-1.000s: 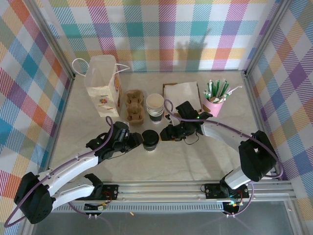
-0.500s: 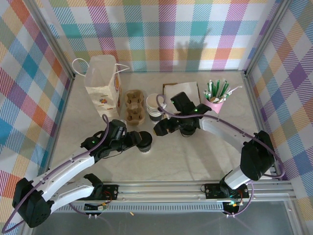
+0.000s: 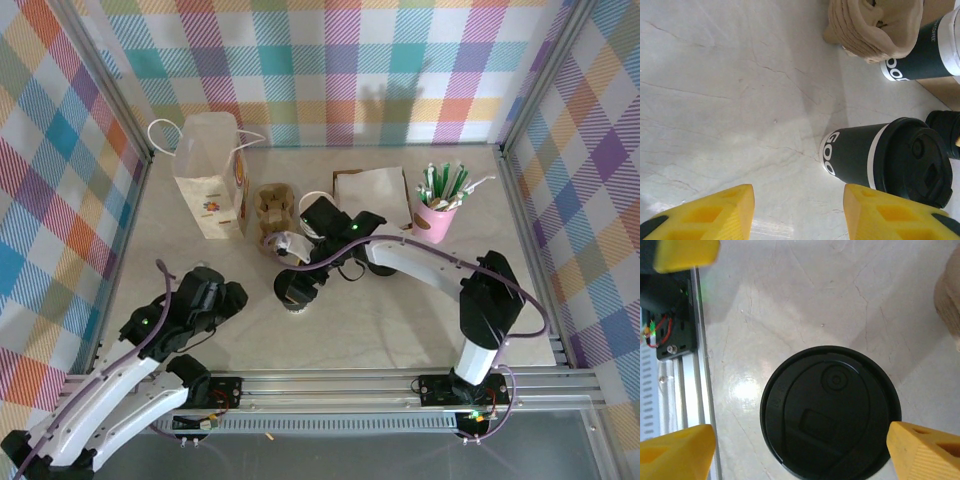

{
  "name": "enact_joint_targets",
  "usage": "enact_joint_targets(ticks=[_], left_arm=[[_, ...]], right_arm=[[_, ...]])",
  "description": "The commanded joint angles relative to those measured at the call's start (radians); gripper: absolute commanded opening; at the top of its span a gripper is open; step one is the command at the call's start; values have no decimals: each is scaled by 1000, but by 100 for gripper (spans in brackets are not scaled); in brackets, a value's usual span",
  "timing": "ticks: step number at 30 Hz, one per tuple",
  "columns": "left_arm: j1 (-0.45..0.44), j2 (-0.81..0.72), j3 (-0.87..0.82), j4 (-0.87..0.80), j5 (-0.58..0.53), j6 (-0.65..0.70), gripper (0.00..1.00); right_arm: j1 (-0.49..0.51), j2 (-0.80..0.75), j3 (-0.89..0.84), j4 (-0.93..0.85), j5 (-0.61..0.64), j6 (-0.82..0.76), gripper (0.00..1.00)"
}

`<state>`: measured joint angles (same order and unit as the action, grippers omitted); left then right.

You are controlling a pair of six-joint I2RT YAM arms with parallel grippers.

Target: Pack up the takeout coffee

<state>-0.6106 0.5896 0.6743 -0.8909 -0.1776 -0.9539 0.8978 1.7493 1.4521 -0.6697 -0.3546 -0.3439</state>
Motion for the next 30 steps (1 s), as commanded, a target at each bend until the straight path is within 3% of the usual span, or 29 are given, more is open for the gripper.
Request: enact_joint_targets(ticks=[1,8,19,30], left_arm=[[11,-34,6,-79,-26,-22,50],[12,-29,3,-71,-2,-13,50],[14,-21,-2,-52,19,-5,50],[14,5,10,-15,56,31,50]], right_arm=[[14,25,42,-39,28,-99,90],[55,74,65,-54,112,-106,88],[77,90,64,-57,185,-56,75],[126,47,40,-88,417,188,65]])
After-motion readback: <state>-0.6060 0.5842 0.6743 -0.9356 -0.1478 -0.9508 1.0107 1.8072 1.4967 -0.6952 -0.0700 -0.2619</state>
